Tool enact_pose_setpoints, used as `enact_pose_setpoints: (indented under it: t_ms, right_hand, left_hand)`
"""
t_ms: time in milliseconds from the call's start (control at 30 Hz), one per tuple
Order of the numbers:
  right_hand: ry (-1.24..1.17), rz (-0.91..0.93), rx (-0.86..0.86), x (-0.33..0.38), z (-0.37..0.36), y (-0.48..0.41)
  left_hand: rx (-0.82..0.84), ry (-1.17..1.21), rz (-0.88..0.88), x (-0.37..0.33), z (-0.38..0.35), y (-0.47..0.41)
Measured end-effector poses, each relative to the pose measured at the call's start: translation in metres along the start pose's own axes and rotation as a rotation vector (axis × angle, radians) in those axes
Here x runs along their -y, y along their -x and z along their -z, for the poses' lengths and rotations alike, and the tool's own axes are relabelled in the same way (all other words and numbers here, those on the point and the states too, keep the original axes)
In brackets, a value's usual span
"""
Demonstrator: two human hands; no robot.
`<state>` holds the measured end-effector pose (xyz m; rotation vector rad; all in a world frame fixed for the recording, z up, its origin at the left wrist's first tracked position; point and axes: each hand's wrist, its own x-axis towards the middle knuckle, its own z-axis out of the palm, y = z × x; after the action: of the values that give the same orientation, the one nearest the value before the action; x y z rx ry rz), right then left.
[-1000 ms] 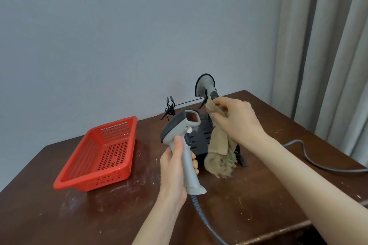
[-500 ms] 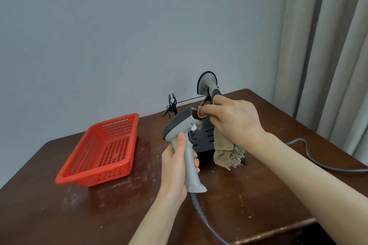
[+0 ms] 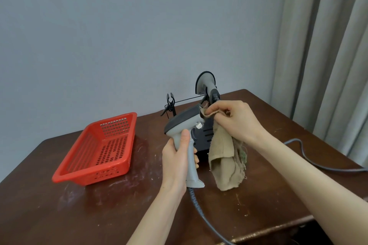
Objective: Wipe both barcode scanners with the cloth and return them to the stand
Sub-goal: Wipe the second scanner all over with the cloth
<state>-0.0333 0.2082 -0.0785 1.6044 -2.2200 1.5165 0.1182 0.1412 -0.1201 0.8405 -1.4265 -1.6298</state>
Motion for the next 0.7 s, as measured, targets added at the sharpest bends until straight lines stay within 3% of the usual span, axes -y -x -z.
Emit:
enact_pose_setpoints:
  t_ms: [100, 200, 267, 567, 700]
  right_hand:
    - [0.004, -0.004, 0.070, 0.001, 0.003, 0.004]
    - [-0.064, -0.065, -0.050, 0.000, 0.018, 0.000]
    - [-0.122, -0.150, -0.109, -0.003, 0.027, -0.001]
    - [-0.457, -0.540, -0.085, -0.024, 0.041, 0.010]
    - [-0.422, -0.526, -0.012, -0.029, 0.029, 0.019]
  left_hand:
    - [-0.020, -0.017, 0.003, -0.002, -0.001, -0.002]
    - [-0.062, -0.037, -0.006, -0.006, 0.001, -0.005]
    - [-0.076, -0.029, -0.007, -0.010, 0.001, -0.006]
    - [-0.024, -0.026, -0.020, -0.023, -0.008, -0.004]
    - [-0.007, -0.023, 0.013, -0.028, -0.014, -0.006]
